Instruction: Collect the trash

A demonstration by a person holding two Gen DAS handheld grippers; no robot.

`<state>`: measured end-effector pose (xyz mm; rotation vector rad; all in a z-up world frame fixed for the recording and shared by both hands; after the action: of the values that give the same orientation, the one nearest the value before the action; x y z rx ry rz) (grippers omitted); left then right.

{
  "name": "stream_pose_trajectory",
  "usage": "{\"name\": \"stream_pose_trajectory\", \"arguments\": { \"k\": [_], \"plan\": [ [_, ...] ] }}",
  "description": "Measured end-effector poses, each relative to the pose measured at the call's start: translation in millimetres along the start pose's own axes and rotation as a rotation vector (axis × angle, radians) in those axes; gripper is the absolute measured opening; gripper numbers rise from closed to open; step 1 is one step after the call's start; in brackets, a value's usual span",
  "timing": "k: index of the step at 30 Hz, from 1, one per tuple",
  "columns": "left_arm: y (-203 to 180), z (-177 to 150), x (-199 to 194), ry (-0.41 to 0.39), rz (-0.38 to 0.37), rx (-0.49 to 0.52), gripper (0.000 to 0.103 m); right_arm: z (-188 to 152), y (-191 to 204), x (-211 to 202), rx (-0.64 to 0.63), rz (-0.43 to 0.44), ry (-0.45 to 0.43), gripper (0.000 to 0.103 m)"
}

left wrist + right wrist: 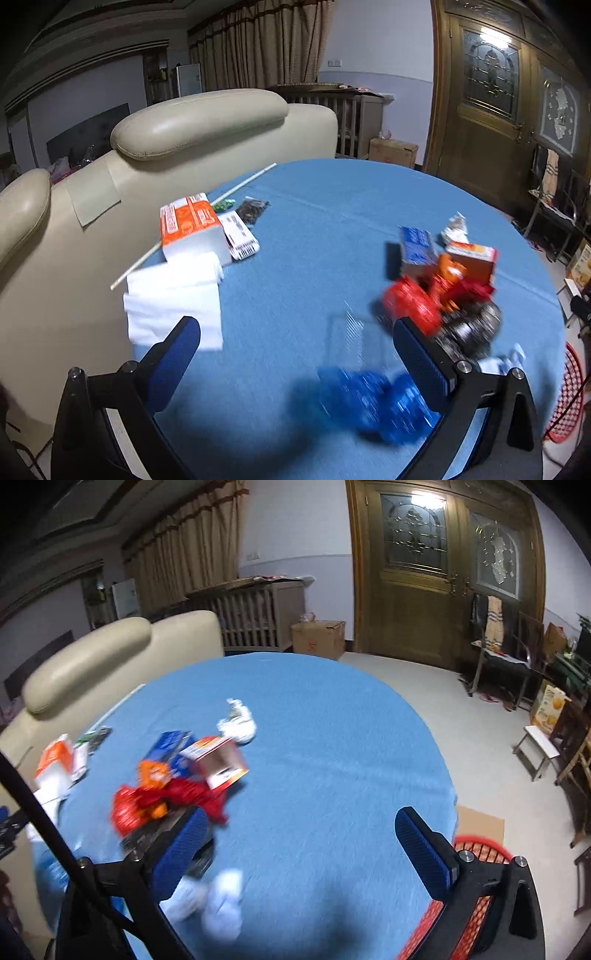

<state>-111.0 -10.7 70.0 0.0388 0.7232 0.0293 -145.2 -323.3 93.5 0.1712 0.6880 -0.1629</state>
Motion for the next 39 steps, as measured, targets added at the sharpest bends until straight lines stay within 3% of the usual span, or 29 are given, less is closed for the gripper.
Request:
{"name": "stream_pose_trajectory", "arguments": {
  "k": [10,39],
  "plan": [
    [-25,-34,-21,0.028,-0.037,0.047,0.103,-57,17,-36,-0.006,0.040,0.043,0.103],
    [-37,-40,-14,0.058,-0.038,0.058,0.103,-66,27,-31,-0.025,0.051,0.070,0.103]
  ]
}}
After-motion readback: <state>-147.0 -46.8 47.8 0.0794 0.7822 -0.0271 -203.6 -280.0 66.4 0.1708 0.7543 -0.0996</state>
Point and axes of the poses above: each gripper's, at about its wrist camera, not at the fingertips, and x roughly the way its jaws point, y to its left, z to its top, the point moved 7 cm from there along x, roughly the way its jaws point, and after that the axes turned 3 degrees about z, right-handed, at the moved point
